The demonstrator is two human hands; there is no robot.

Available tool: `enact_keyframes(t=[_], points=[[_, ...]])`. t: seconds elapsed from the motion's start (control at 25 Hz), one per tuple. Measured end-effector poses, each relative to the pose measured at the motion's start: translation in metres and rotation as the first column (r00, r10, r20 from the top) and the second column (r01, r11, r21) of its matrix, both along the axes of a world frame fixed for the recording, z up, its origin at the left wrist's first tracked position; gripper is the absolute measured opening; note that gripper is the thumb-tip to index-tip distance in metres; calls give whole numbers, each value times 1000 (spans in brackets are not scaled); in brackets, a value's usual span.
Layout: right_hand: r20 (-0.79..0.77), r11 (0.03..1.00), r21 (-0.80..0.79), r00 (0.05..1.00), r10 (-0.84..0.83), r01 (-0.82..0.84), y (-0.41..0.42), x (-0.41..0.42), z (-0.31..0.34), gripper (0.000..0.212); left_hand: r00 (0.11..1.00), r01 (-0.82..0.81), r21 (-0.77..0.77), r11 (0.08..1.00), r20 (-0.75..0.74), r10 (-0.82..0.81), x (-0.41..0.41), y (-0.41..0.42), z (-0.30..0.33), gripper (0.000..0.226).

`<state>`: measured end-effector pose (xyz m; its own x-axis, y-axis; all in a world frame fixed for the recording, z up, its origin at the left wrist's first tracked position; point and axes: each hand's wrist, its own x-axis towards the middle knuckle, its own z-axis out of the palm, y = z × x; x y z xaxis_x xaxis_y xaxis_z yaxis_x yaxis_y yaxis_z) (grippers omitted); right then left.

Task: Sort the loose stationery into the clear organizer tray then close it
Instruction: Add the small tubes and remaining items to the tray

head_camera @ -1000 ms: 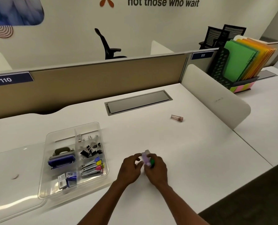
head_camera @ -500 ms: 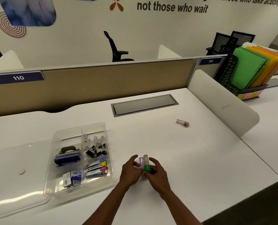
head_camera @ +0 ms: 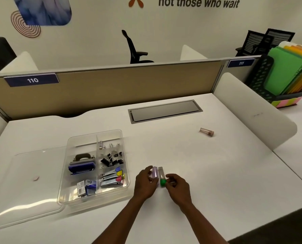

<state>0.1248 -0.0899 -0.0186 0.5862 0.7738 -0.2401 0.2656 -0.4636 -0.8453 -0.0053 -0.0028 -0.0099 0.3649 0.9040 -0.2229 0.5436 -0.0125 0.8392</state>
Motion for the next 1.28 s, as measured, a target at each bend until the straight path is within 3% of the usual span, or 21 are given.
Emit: enact_keyframes(t=[0.16,0.32,0.44,0.6,0.68,0.76,0.92,1.0,1.08,1.28], points=[[-6,1000,13,1000,26,-26,-2,0,1,25,996,74,52,996,-46,-72,6,-2,-3,68],[-14,994,44,995,-100,101,2,20,9,20,979,129,142,981,-179,-103,9,-1,-6,62],[78,988,34,985,-156,153,10,57,21,25,955,189,282,941,-276,-109,2,4,-9,55],[271,979,55,941,-204,196,30,119,45,40,870,365,335,869,-454,-191,-7,0,-22,73],[401,986,-50,908,-124,157,47,149,58,57,818,435,331,837,-535,-213,-11,-7,-29,80],[526,955,-283,847,78,88,64,179,71,79,789,474,322,819,-568,-234,-13,-8,-34,74],[535,761,-648,722,440,17,85,217,81,118,733,513,254,820,-626,-265,-9,5,-32,78],[553,699,-715,626,550,17,92,222,76,130,707,530,228,817,-651,-277,-6,11,-31,83],[577,696,-718,564,591,7,99,228,68,142,696,533,202,822,-658,-289,-5,15,-31,87],[540,660,-751,549,638,-28,124,253,61,148,680,553,146,820,-647,-344,-2,27,-22,106]])
